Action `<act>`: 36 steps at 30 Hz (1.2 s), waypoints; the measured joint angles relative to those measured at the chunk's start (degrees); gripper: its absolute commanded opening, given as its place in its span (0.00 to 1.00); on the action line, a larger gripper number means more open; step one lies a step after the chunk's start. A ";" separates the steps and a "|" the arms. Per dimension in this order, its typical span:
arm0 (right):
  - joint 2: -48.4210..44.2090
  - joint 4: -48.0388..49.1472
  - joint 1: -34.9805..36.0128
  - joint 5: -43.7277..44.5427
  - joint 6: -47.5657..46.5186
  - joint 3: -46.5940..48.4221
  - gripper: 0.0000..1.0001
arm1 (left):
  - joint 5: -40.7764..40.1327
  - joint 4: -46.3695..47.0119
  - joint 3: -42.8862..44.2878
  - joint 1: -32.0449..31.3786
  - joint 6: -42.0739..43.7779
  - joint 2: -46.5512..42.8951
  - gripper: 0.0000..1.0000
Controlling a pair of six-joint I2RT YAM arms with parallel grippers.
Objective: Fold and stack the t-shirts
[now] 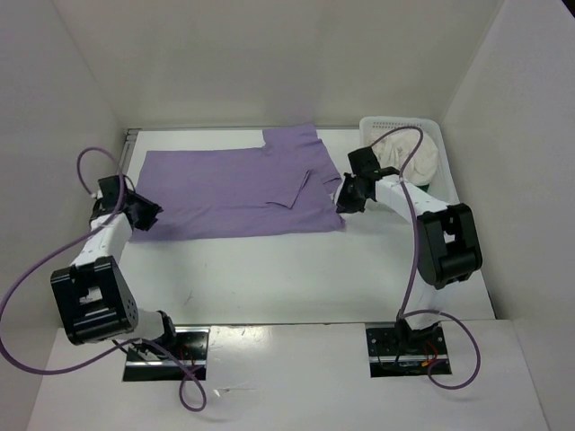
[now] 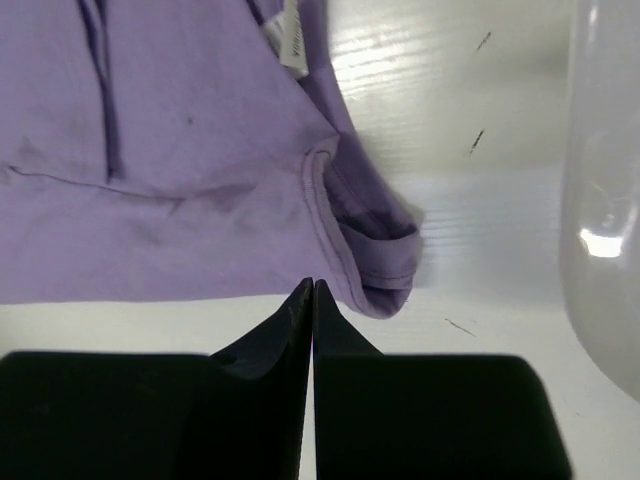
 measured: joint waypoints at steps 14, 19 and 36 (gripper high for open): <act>6.71 5.64 0.81 3.65 0.63 -3.02 0.01 | -1.44 2.05 3.45 -37.90 -0.68 7.26 0.40; 1.68 8.76 0.90 5.64 3.28 -10.58 0.01 | -1.09 2.10 3.74 -40.85 -0.48 8.87 0.40; -7.93 -4.74 0.90 5.29 6.75 -10.80 0.34 | 2.47 -0.59 5.60 -43.21 2.84 6.01 0.34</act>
